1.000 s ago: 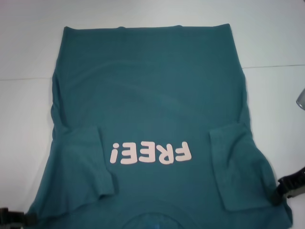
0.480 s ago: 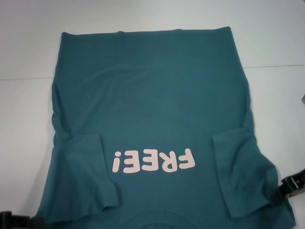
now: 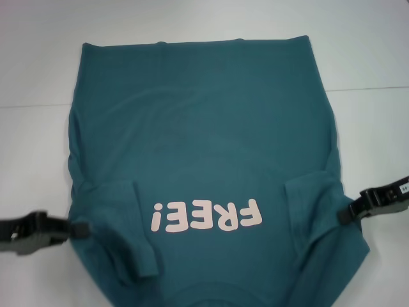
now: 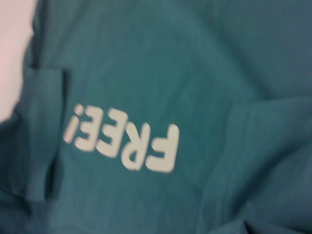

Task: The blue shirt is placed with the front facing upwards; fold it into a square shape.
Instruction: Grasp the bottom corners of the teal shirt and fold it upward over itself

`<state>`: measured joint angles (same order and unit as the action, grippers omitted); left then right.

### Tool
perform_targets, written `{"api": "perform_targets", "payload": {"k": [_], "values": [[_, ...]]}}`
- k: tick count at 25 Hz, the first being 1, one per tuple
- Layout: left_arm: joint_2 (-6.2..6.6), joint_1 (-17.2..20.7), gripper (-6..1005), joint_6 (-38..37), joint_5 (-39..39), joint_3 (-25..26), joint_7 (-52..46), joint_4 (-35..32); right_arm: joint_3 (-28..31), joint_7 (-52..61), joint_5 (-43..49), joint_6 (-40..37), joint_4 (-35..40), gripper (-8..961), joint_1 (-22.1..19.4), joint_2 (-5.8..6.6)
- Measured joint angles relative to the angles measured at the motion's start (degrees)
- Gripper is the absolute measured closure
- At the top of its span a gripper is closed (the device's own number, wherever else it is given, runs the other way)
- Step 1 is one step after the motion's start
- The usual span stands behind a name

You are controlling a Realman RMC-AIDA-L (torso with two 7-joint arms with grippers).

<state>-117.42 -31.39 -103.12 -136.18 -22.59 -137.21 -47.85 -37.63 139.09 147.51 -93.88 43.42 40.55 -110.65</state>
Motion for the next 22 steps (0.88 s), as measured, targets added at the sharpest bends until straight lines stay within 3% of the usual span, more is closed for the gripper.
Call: {"api": "perform_targets", "payload": {"k": [9, 19, 22], "values": [[1.41, -5.59, 973, 9.12, 0.37, -0.26, -3.17, 3.86, 4.03, 2.98, -1.96, 5.41, -0.15, 860, -0.33, 0.65], [2.13, -10.47, 973, 21.51, 0.1, -2.22, -6.21, 6.65, 6.17, 5.16, -4.82, 13.68, -0.29, 851, 0.56, 0.08], [2.21, -11.96, 972, 25.86, 0.17, -4.21, -6.49, 8.61, 5.89, 5.74, -5.74, 16.88, -0.4, 849, 0.88, -0.62]]}}
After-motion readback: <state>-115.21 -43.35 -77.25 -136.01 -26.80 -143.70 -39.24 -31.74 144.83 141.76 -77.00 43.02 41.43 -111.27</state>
